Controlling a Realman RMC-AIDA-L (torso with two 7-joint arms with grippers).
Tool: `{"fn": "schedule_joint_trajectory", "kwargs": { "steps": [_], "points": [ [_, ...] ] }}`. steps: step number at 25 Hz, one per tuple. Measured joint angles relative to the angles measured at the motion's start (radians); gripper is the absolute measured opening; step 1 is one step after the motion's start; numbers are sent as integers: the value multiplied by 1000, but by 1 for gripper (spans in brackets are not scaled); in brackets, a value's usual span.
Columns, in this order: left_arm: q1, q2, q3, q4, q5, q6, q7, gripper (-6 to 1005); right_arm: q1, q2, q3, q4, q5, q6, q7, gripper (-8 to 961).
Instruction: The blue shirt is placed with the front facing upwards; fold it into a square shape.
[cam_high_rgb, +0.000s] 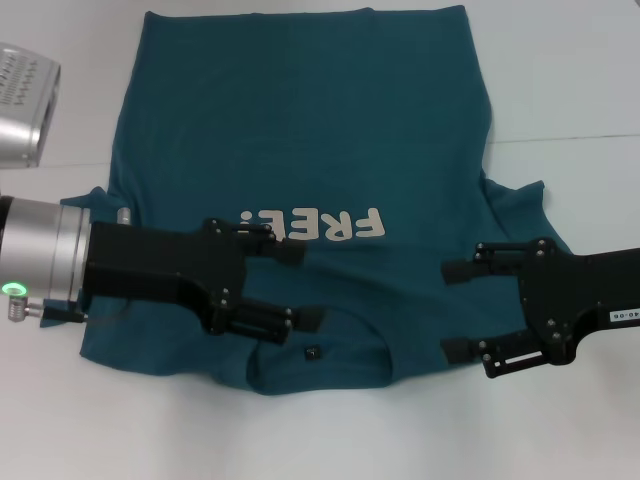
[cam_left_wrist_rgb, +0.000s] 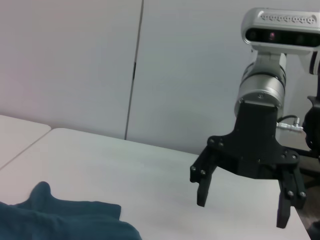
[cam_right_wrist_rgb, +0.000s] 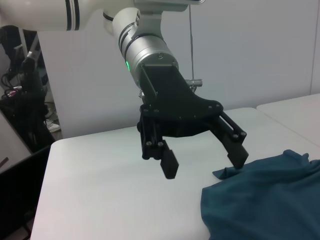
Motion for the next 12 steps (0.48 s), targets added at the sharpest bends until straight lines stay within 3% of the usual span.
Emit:
{"fn": "schedule_joint_trajectory", "kwargs": {
  "steps": [12],
  "points": [
    [-4,-4,-16,0,5,3,-6,872,-5,-3,11,9,0,-3,1,907]
  ]
}}
